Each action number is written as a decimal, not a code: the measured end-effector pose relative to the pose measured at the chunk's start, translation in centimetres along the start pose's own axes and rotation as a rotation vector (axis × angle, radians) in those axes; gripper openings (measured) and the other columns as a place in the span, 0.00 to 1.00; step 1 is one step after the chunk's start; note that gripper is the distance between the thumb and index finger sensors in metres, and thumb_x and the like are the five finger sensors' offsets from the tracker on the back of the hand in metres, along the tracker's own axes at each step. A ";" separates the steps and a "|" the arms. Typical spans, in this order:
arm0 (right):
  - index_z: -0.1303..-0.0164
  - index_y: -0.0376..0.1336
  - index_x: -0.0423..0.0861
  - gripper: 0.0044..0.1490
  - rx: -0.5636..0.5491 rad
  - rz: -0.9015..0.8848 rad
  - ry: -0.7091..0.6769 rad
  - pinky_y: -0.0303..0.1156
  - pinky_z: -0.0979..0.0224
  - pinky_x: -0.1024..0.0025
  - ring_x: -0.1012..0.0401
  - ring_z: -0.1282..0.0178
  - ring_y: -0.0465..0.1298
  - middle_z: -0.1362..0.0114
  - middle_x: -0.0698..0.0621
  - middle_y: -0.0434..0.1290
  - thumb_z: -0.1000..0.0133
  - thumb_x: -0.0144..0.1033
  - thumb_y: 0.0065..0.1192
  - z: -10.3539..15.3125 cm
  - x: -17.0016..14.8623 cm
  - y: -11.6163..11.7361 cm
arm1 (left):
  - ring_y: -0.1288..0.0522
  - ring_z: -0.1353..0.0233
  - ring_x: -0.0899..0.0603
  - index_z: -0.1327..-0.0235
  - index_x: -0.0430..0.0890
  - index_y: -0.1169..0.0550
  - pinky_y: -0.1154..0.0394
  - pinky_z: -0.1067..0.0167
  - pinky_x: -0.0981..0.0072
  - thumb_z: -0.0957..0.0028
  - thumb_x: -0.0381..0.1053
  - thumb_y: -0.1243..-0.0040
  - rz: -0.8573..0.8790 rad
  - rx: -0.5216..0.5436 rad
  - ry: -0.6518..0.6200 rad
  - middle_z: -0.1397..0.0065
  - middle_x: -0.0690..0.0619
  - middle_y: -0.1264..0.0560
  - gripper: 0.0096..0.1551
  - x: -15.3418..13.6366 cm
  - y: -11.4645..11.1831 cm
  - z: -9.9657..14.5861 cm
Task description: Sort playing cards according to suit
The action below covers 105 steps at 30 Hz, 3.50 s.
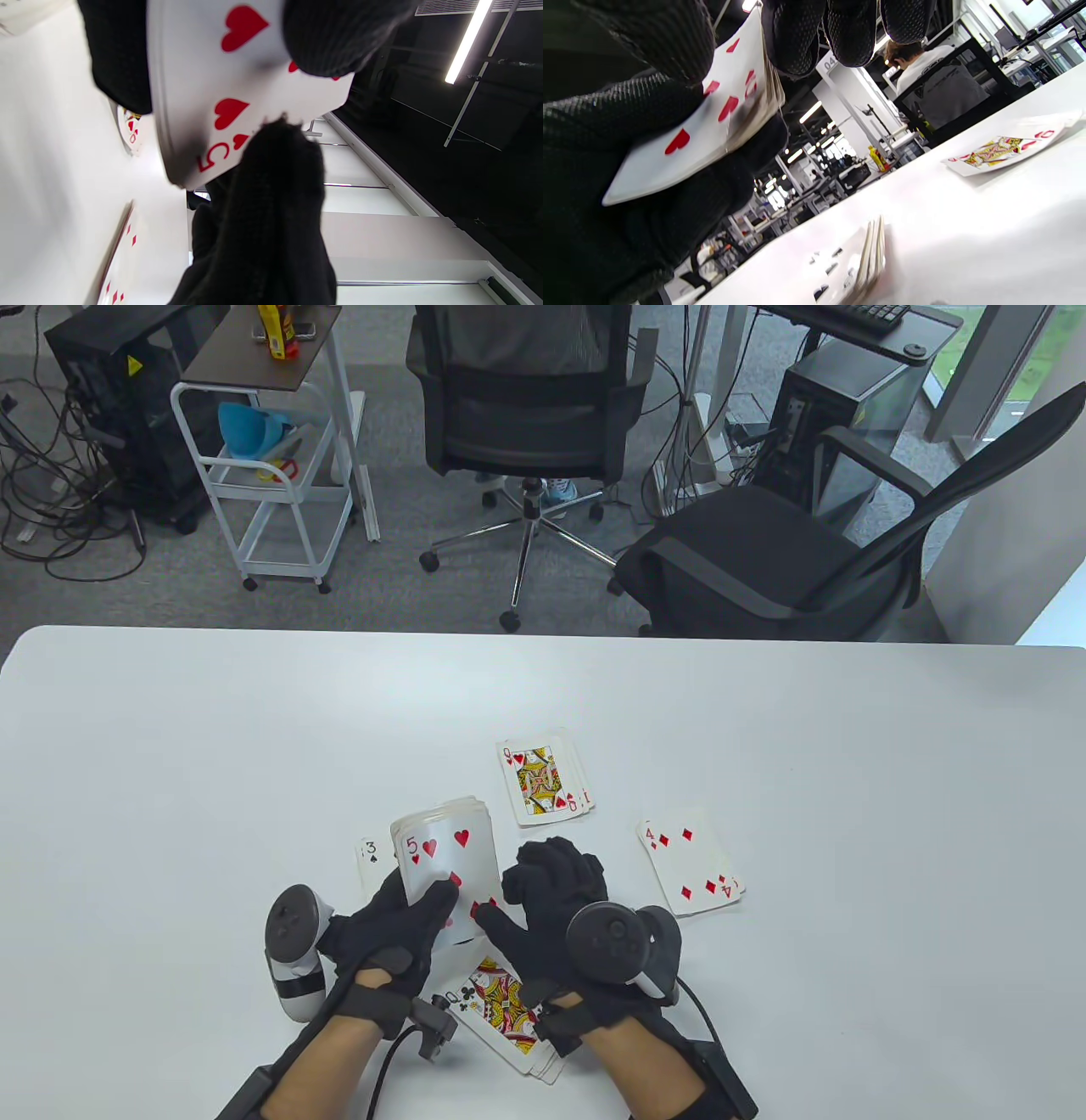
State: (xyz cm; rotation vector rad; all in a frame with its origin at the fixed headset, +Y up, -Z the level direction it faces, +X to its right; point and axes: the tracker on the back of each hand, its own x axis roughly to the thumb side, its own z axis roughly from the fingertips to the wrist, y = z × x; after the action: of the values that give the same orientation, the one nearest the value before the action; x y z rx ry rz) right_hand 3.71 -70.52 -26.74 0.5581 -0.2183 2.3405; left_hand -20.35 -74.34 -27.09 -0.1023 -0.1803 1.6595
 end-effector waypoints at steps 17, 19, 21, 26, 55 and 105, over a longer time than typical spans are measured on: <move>0.49 0.71 0.37 0.24 -0.116 -0.090 0.039 0.49 0.26 0.27 0.39 0.24 0.66 0.28 0.40 0.70 0.42 0.44 0.67 0.0 -0.4 0.5 | 0.18 0.35 0.40 0.28 0.48 0.32 0.15 0.46 0.54 0.44 0.59 0.34 0.158 -0.032 0.087 0.30 0.50 0.23 0.34 -1.1 -0.1 0.1; 0.49 0.72 0.37 0.23 -0.125 -0.093 0.043 0.49 0.26 0.28 0.39 0.24 0.66 0.29 0.40 0.72 0.42 0.43 0.66 0.0 -0.6 0.3 | 0.18 0.34 0.40 0.28 0.48 0.32 0.15 0.46 0.54 0.43 0.58 0.34 0.159 -0.041 0.091 0.29 0.50 0.24 0.34 -1.0 -0.2 0.0; 0.50 0.74 0.37 0.23 -0.163 -0.062 0.044 0.47 0.26 0.27 0.38 0.21 0.61 0.29 0.41 0.72 0.42 0.42 0.66 0.1 -0.7 0.0 | 0.19 0.33 0.40 0.27 0.49 0.33 0.14 0.44 0.56 0.43 0.58 0.33 0.164 -0.062 0.096 0.28 0.50 0.25 0.35 -0.9 -0.4 -0.1; 0.46 0.72 0.39 0.25 -0.201 -0.018 0.062 0.45 0.26 0.27 0.37 0.21 0.59 0.26 0.41 0.68 0.42 0.46 0.69 0.1 -0.9 -0.4 | 0.20 0.32 0.40 0.26 0.49 0.34 0.15 0.42 0.56 0.43 0.56 0.33 0.192 -0.051 0.094 0.27 0.50 0.26 0.35 -0.7 -0.4 -0.1; 0.43 0.70 0.38 0.24 0.184 0.620 0.631 0.41 0.25 0.28 0.36 0.18 0.48 0.20 0.37 0.58 0.40 0.42 0.68 -15.4 -9.0 2.6 | 0.19 0.33 0.41 0.27 0.48 0.35 0.15 0.43 0.56 0.42 0.54 0.37 0.188 0.130 0.008 0.27 0.50 0.26 0.33 1.2 3.6 -0.6; 0.42 0.62 0.41 0.36 -0.131 0.058 -0.047 0.47 0.25 0.28 0.36 0.20 0.56 0.23 0.38 0.60 0.44 0.59 0.66 -0.6 0.9 1.4 | 0.15 0.38 0.42 0.29 0.51 0.30 0.12 0.50 0.58 0.44 0.57 0.33 0.098 -0.012 0.037 0.32 0.52 0.21 0.31 -0.2 0.4 0.1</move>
State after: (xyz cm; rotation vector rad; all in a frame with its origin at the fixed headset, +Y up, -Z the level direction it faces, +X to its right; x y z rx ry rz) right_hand 1.95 -70.81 -26.91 0.5485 -0.4117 2.3503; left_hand -20.69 -74.57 -27.09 -0.1530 -0.1596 1.7526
